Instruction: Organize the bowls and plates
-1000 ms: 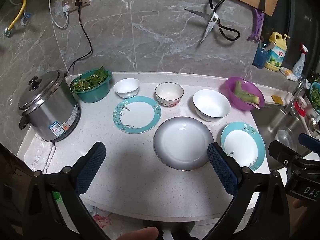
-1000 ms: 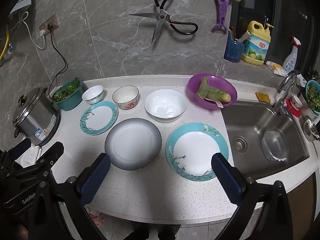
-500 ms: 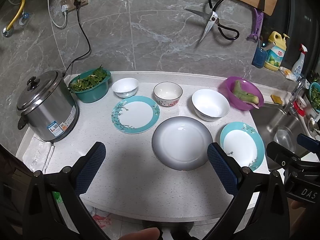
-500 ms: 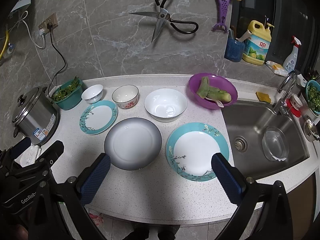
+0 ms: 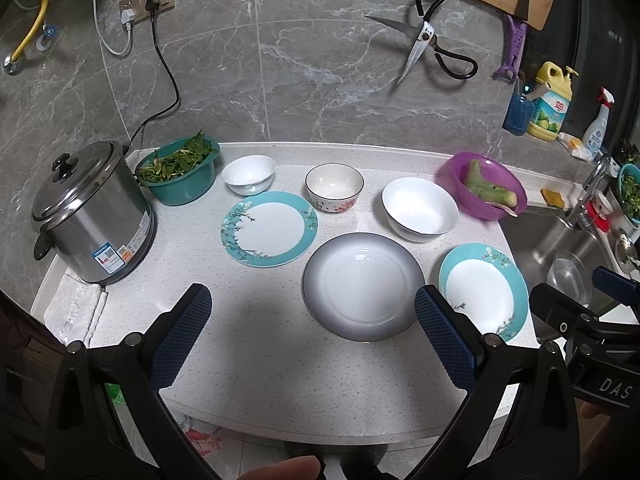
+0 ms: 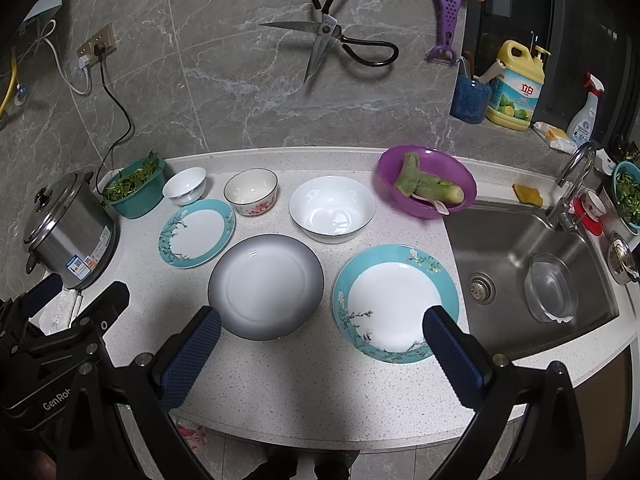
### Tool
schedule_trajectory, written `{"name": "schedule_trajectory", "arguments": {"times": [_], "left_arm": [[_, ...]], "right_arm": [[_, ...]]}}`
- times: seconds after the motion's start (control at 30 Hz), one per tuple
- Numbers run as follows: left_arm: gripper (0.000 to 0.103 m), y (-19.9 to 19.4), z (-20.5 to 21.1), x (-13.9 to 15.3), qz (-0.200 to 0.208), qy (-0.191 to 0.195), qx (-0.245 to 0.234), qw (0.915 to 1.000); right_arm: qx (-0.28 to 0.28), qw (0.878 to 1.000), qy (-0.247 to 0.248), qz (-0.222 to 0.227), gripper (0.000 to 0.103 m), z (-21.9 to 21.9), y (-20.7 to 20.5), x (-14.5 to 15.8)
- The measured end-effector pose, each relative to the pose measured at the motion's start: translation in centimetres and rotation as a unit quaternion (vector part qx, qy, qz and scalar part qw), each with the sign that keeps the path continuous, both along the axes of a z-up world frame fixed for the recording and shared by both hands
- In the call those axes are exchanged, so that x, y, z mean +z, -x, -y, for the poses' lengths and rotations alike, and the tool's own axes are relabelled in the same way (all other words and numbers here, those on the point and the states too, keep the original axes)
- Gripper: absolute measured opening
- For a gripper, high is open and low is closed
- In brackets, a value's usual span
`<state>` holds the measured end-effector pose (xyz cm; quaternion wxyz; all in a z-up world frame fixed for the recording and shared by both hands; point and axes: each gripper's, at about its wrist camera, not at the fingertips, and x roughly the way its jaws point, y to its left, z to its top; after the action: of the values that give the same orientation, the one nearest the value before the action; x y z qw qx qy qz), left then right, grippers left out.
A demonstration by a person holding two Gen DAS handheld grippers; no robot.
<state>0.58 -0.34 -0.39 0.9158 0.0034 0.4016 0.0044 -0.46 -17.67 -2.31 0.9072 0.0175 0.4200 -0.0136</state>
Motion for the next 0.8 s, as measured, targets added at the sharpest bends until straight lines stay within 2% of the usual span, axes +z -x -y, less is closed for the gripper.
{"name": "schedule_trajectory", "arguments": {"times": [0.8], "left_arm": [[0.103, -0.5, 0.44, -0.27, -0.003, 0.001, -0.001, 1.0]], "right_arm": [[0.0, 1.0, 0.001, -0.003, 0.103, 0.04, -0.39, -0.05]]}}
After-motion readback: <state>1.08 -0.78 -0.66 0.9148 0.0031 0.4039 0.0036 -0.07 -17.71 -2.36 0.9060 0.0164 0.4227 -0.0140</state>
